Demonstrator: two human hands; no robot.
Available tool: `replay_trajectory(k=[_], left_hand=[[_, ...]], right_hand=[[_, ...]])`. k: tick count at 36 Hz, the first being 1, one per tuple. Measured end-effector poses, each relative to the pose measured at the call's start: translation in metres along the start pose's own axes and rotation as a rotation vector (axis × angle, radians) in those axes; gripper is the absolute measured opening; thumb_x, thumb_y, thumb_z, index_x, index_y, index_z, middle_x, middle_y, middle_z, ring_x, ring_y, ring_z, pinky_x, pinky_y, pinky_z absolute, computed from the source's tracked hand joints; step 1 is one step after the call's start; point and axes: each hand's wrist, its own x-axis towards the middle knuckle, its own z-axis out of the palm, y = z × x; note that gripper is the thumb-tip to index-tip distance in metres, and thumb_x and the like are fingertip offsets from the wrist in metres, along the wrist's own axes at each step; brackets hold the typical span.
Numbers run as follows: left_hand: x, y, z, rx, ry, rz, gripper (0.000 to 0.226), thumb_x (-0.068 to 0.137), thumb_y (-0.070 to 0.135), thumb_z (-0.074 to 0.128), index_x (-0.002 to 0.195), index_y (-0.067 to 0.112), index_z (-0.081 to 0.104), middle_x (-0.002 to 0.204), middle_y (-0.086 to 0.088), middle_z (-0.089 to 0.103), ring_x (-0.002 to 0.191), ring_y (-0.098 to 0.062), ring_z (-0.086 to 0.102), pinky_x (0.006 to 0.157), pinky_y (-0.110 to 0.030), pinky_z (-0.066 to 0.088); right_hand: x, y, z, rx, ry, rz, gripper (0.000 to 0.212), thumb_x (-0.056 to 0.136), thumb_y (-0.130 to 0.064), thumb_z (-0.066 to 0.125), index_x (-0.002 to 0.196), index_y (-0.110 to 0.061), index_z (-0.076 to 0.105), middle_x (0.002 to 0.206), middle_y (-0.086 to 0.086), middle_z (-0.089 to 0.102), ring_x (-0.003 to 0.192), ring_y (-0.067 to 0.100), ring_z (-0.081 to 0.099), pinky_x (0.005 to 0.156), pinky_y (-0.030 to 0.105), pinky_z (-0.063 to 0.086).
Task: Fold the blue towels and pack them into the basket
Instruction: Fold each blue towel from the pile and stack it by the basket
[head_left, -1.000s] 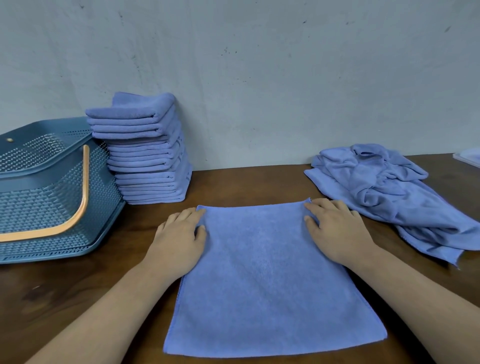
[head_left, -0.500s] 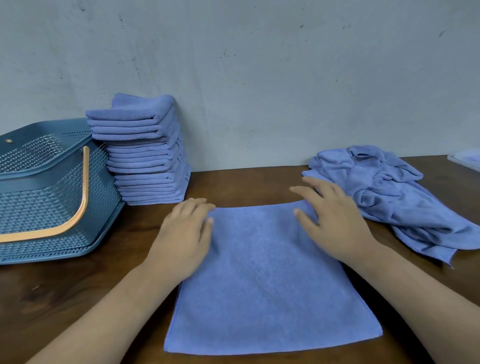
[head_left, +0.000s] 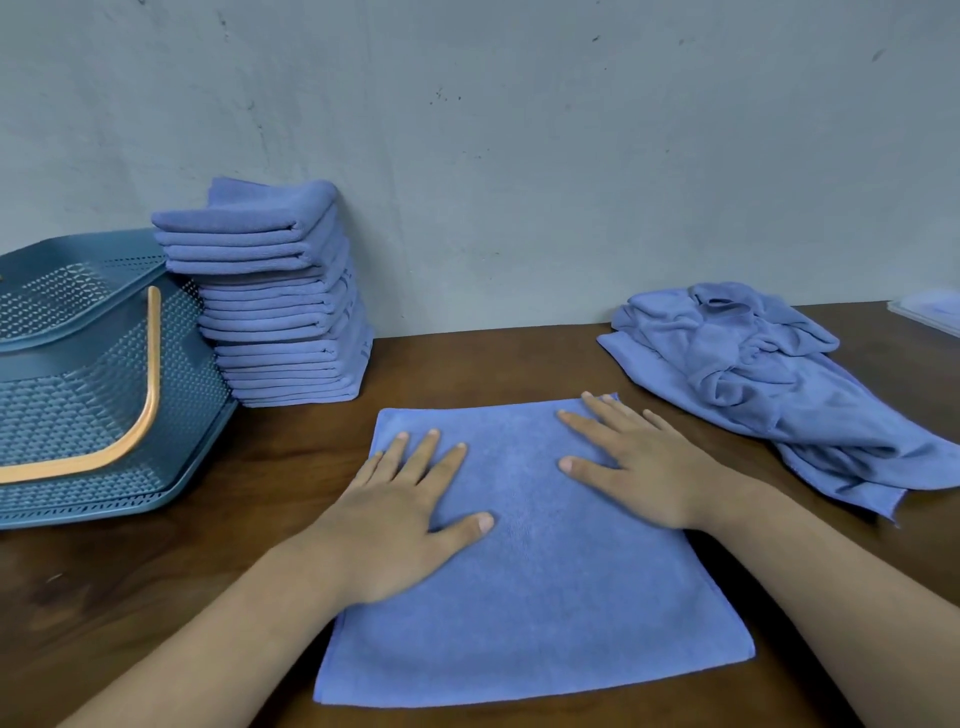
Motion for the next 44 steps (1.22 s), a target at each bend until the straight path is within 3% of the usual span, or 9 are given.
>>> replay_trajectory(k=[7, 12, 16, 20, 22, 24, 28, 37, 44], left_hand=[[0.017, -0.015, -0.005, -0.012, 0.153, -0.106, 0.075, 0.101, 0.076, 0.026, 0.167, 0.041, 0.016, 0.178, 0.003, 0.005, 0.163, -0.016, 0.002, 0.130, -0.040, 0.009], [0.029, -0.040, -0.006, -0.069, 0.084, -0.159, 0.077, 0.100, 0.079, 0.019, 0.168, 0.045, 0.003, 0.176, 0.016, -0.011, 0.162, -0.007, -0.010, 0.132, -0.048, -0.003], [0.025, -0.033, -0.010, 0.013, 0.127, -0.155, 0.069, 0.107, 0.068, 0.021, 0.169, 0.038, 0.012, 0.177, 0.013, -0.002, 0.163, -0.015, -0.008, 0.131, -0.054, -0.002], [0.000, 0.014, -0.016, 0.042, 0.073, 0.024, 0.061, 0.111, 0.057, 0.027, 0.167, 0.033, 0.024, 0.176, 0.010, 0.013, 0.163, -0.012, 0.006, 0.132, -0.048, 0.005], [-0.016, 0.038, -0.013, 0.007, 0.004, 0.089, 0.065, 0.110, 0.060, 0.029, 0.168, 0.033, 0.019, 0.177, 0.010, 0.009, 0.163, -0.012, 0.006, 0.132, -0.041, 0.005], [-0.029, 0.050, -0.003, 0.027, 0.003, 0.095, 0.069, 0.110, 0.061, 0.027, 0.170, 0.031, 0.011, 0.178, 0.009, 0.001, 0.163, -0.014, -0.001, 0.132, -0.039, 0.004], [-0.052, 0.047, 0.020, 0.049, 0.065, 0.059, 0.069, 0.109, 0.064, 0.019, 0.169, 0.037, -0.002, 0.176, 0.012, -0.014, 0.162, -0.014, -0.016, 0.132, -0.038, -0.005], [-0.111, 0.010, 0.034, 0.004, 0.075, -0.074, 0.081, 0.100, 0.079, 0.015, 0.165, 0.042, -0.015, 0.172, 0.010, -0.028, 0.156, -0.007, -0.031, 0.131, -0.035, -0.009], [-0.094, 0.040, 0.022, 0.077, 0.221, -0.060, 0.085, 0.094, 0.056, -0.008, 0.169, 0.023, 0.012, 0.178, 0.001, 0.002, 0.164, -0.018, -0.009, 0.132, -0.041, 0.000]], right_hand=[[0.000, -0.001, 0.000, -0.045, -0.026, 0.011, 0.082, 0.089, -0.091, 0.019, 0.162, -0.059, 0.001, 0.174, -0.019, -0.014, 0.159, 0.004, -0.018, 0.131, 0.043, -0.003], [-0.001, -0.001, 0.001, -0.053, -0.044, 0.016, 0.088, 0.081, -0.101, 0.017, 0.157, -0.065, -0.006, 0.173, -0.022, -0.017, 0.160, 0.012, -0.019, 0.131, 0.043, -0.004], [-0.006, -0.006, -0.003, -0.077, -0.020, 0.019, 0.087, 0.083, -0.099, 0.014, 0.160, -0.062, -0.003, 0.173, -0.021, -0.014, 0.161, 0.013, -0.018, 0.131, 0.047, -0.004], [-0.021, -0.023, -0.005, -0.243, 0.059, -0.068, 0.081, 0.093, -0.082, 0.006, 0.165, -0.046, 0.020, 0.177, -0.013, 0.003, 0.163, 0.014, -0.006, 0.131, 0.052, 0.004], [-0.038, -0.048, -0.003, -0.209, 0.014, -0.100, 0.070, 0.103, -0.069, 0.019, 0.165, -0.037, 0.027, 0.176, -0.009, 0.013, 0.162, 0.012, 0.005, 0.131, 0.047, 0.006], [-0.059, -0.074, 0.004, -0.160, -0.046, -0.107, 0.065, 0.110, -0.059, 0.027, 0.168, -0.030, 0.021, 0.177, -0.004, 0.008, 0.163, 0.015, 0.005, 0.131, 0.043, 0.005], [-0.082, -0.093, 0.028, -0.157, -0.069, -0.061, 0.070, 0.109, -0.059, 0.016, 0.169, -0.032, -0.005, 0.176, -0.004, -0.017, 0.162, 0.018, -0.017, 0.132, 0.045, -0.004], [-0.090, -0.093, 0.034, -0.093, -0.048, -0.064, 0.090, 0.095, -0.087, 0.016, 0.167, -0.039, -0.010, 0.173, -0.010, -0.024, 0.159, 0.014, -0.025, 0.131, 0.047, -0.006], [-0.100, -0.130, 0.039, -0.145, 0.005, 0.000, 0.073, 0.105, -0.064, 0.010, 0.170, -0.030, 0.003, 0.177, -0.004, -0.007, 0.163, 0.023, -0.006, 0.130, 0.052, 0.006]])
